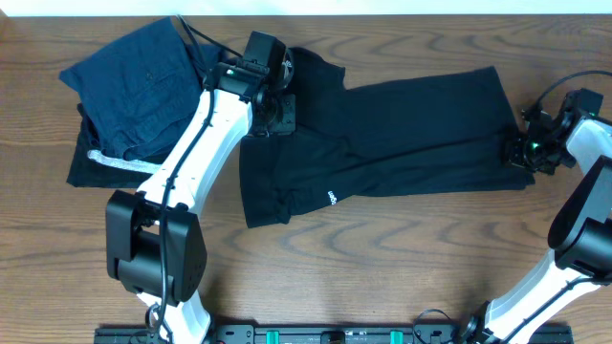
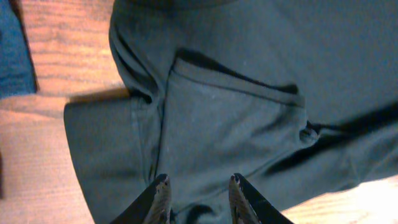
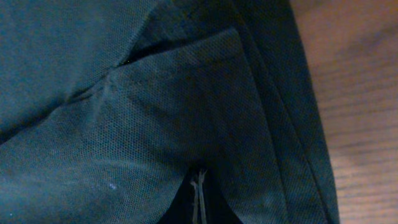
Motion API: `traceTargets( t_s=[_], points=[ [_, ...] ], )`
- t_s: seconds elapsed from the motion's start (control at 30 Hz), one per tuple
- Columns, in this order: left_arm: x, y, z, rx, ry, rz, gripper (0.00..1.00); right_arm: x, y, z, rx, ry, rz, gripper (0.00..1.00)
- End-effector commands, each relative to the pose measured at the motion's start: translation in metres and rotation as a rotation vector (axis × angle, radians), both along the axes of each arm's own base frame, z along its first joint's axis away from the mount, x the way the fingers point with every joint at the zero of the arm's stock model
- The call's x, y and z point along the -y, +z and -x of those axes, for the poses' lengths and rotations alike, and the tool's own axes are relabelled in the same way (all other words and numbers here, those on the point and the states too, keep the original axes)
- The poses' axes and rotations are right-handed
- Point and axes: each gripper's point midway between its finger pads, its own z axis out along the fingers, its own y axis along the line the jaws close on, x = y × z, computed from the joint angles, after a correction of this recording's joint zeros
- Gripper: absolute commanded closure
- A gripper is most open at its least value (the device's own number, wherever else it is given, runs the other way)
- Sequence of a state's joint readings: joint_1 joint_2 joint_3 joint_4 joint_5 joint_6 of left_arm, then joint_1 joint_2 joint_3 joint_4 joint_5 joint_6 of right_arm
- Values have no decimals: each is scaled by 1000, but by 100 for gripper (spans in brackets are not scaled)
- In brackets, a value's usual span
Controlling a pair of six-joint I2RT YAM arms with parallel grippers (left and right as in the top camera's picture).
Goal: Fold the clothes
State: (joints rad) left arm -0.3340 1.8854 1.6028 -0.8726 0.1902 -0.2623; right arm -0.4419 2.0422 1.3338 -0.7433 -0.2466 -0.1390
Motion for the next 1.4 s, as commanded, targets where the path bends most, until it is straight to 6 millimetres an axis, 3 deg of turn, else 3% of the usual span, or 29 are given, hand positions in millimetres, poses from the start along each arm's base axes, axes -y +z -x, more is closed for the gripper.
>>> traceTargets(
  t_s=[0.0, 0.07, 0.27, 0.5, 0.67, 0.83, 1.0, 1.1, 1.2, 1.37],
  points=[
    [-5, -3, -7, 14, 14, -23, 67, 22, -37, 58, -283, -148, 106, 99],
    [-5, -3, -8, 20, 12, -22, 67, 40, -32, 82, -383, -269, 189, 99],
    [-3, -7, -12, 25, 13, -18, 67, 33, -18, 87, -376, -303, 109, 99],
    [3, -9, -24, 64, -1, -8, 67, 1, 11, 49, -180, -142, -63, 96],
    [19, 37, -50, 191, -57, 60, 53, -11, 54, 16, -63, -98, -114, 78],
    [42, 59, -65, 283, -146, 149, 52, -19, 84, -7, -19, -33, -67, 60],
    [55, 37, -80, 325, -241, 120, 49, -23, 89, -32, 51, 15, 17, 52],
    [57, 11, -99, 356, -276, 78, 44, -25, 90, -42, 86, 27, 34, 52],
    [52, -16, -117, 369, -259, 28, 43, -23, 92, -50, 121, 29, 47, 52],
    [61, -52, -135, 407, -314, 11, 43, -20, 89, -59, 162, 29, 62, 52]
  ],
)
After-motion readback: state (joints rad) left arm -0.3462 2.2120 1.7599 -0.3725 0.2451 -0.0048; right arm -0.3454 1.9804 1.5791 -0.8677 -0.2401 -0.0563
